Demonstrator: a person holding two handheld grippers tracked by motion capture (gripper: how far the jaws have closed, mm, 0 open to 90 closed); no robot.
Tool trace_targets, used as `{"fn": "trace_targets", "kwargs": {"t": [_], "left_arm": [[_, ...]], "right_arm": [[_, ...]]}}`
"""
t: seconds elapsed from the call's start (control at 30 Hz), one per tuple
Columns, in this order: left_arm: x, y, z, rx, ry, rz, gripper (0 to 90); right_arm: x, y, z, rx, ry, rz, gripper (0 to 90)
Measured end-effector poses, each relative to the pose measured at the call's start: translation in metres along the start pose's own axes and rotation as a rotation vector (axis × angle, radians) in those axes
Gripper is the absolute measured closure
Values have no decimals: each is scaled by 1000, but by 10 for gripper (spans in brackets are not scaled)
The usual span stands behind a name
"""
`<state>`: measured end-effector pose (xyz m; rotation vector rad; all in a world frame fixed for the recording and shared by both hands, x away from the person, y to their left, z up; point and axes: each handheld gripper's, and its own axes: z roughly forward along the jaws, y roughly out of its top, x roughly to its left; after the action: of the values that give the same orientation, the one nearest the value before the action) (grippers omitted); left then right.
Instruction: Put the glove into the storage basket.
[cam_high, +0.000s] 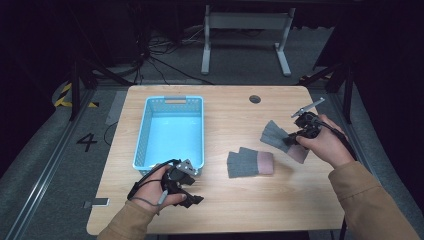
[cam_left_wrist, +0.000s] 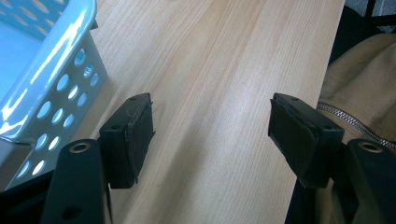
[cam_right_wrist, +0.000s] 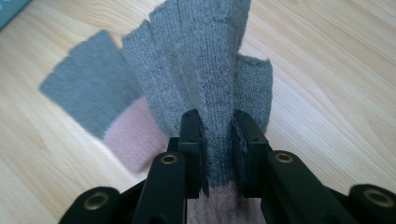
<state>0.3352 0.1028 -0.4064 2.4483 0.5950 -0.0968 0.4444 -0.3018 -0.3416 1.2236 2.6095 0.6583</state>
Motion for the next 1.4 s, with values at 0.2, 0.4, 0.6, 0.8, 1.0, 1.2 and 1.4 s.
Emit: {"fn": "trace_targets", "kwargs": {"t": [0.2, 0.4, 0.6, 0.8, 1.0, 1.2, 1.4], "left_arm": [[0, 0, 0, 2, 0, 1, 320], [0, -1, 0, 0, 0, 3, 320], [-1, 0, 0, 1, 2, 2, 320], [-2, 0, -1, 0, 2, 8, 320], [-3, 0, -2, -6, 5, 8, 320], [-3, 0, -2, -4, 6, 5, 320], [-3, 0, -1, -1, 7, 6, 320]], "right_arm": [[19, 13, 6, -4, 41, -63, 764], [33, 21, 11, -6, 67, -115, 764], [44, 28, 18, -1, 91, -153, 764], [56, 32, 25, 2, 109, -192, 764], [64, 35, 35, 27, 132, -227, 764], [72, 36, 49, 61, 144, -269, 763], [76, 32, 61, 105, 139, -304, 762]]}}
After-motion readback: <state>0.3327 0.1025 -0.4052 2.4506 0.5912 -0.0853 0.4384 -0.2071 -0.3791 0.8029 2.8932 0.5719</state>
